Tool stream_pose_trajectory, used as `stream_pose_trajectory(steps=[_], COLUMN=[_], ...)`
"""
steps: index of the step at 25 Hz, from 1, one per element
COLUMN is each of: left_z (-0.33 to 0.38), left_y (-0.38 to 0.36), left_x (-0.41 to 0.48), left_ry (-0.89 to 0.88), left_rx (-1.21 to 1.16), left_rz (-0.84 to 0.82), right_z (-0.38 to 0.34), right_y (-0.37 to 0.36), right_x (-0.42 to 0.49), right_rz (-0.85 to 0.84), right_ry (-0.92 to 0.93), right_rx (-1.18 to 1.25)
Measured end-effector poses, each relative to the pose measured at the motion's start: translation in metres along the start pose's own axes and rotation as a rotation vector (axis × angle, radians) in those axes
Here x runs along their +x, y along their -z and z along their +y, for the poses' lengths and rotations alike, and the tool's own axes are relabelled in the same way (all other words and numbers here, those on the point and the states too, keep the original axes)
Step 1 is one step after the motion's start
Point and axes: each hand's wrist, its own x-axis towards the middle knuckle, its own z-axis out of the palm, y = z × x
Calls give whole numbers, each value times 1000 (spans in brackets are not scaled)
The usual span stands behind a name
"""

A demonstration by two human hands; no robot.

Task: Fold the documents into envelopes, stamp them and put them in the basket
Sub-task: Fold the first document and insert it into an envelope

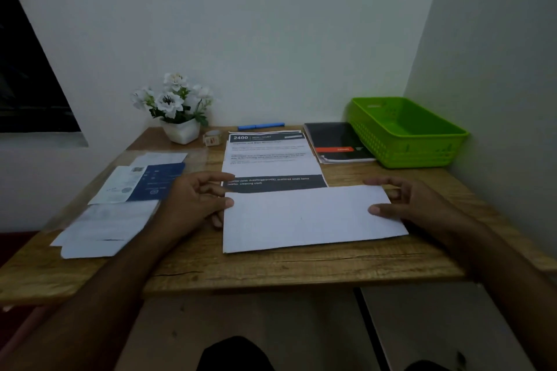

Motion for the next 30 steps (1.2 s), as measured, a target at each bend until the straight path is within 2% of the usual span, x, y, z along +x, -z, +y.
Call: stream_pose_trajectory(steps=[4, 6, 9, 11, 13, 17, 18, 20, 22, 24, 27, 30], left_z=[-5, -9, -14, -14, -15, -18, -19, -20, -22, -23, -23, -25], left_y=[0, -5, -12, -14, -16, -19, -19, -19, -20, -20, -20, -20], left_x=[-6, -5, -8, -11, -14, -13, -12, -12, -10, -8, -6, -5], left_ry=[-5, -26, -179, -353, -463, -460, -463, -455, -426, -397, -389, -398], left_rx=[178, 322, 632, 751, 790, 833, 847, 910, 972, 991, 988, 982], left_rz=[14, 47, 114, 53, -79, -168, -175, -202, -222, -219, -201, -185], right_z=[-6, -8, -9, -8, -9, -8, -7, -3, 2, 2, -2, -3], right_y=[-3, -6, -6, -8, -13, -26, -32, -48, -58, -59, -58, -57], right_x=[1, 4, 3, 3, 1, -9, -13, -21, -20, -15, -9, -8], right_rz=[45, 11, -14, -7, 2, 129, 130, 16, -88, -106, -97, -4], right_ry=[0, 2, 9, 83, 120, 250, 305, 354, 343, 322, 310, 343], right_rx=[-505, -636, -791, -823, -768, -756, -745, -763, -903, -944, -926, -869])
